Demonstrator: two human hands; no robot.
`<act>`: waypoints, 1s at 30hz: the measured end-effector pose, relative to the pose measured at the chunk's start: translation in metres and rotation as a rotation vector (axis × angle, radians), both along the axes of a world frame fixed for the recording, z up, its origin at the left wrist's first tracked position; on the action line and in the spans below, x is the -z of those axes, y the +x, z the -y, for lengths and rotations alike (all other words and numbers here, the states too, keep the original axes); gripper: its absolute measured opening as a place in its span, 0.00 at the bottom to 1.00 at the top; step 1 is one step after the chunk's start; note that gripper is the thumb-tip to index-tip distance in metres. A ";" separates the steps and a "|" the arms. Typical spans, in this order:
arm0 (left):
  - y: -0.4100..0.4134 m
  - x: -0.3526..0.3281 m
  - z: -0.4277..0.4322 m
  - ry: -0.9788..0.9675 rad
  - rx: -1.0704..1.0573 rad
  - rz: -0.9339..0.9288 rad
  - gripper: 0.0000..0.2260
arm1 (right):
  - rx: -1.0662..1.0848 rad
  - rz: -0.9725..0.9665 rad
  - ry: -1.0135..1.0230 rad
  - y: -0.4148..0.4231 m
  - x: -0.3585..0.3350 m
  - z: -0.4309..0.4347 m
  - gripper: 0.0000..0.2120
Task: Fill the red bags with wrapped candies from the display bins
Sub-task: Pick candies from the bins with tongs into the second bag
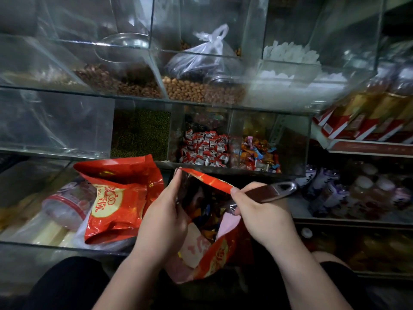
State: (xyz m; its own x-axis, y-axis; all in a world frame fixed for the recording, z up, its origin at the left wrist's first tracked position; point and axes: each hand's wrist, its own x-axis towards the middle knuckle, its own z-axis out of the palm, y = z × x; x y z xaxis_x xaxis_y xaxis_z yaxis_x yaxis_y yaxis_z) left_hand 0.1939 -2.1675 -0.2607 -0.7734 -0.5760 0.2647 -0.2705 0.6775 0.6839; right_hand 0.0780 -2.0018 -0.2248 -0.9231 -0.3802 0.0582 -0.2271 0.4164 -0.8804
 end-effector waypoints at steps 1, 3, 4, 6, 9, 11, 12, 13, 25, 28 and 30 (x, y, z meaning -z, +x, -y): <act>0.002 0.001 -0.001 -0.001 0.008 -0.007 0.39 | -0.010 -0.007 0.027 0.000 -0.001 -0.003 0.08; 0.006 0.004 -0.001 -0.006 0.013 -0.025 0.40 | -0.025 0.071 -0.040 0.003 -0.006 -0.009 0.13; 0.008 0.005 -0.001 -0.007 0.011 -0.034 0.40 | -0.013 0.133 -0.104 0.004 -0.007 -0.012 0.17; 0.010 0.004 -0.002 -0.004 0.024 -0.053 0.39 | 0.032 0.211 -0.200 0.008 -0.010 -0.014 0.16; 0.009 -0.004 -0.008 -0.011 0.034 -0.086 0.37 | 0.146 0.287 -0.394 0.011 -0.010 -0.018 0.13; 0.010 -0.011 -0.013 -0.037 -0.024 -0.127 0.33 | 0.177 0.331 -0.491 0.013 -0.013 -0.025 0.17; 0.011 -0.016 -0.017 -0.070 -0.058 -0.173 0.31 | 0.185 0.338 -0.532 0.014 -0.017 -0.029 0.17; 0.013 -0.020 -0.021 -0.113 -0.080 -0.244 0.27 | 0.194 0.337 -0.562 0.015 -0.019 -0.032 0.17; -0.010 -0.015 -0.051 -0.129 -0.054 0.016 0.30 | 0.115 0.264 -0.693 0.023 -0.047 -0.070 0.09; -0.015 -0.012 -0.053 -0.097 -0.017 0.021 0.32 | -0.012 0.241 -0.643 0.030 -0.056 -0.077 0.09; -0.013 -0.011 -0.054 -0.085 -0.006 0.012 0.30 | -0.090 0.221 -0.596 0.034 -0.057 -0.080 0.07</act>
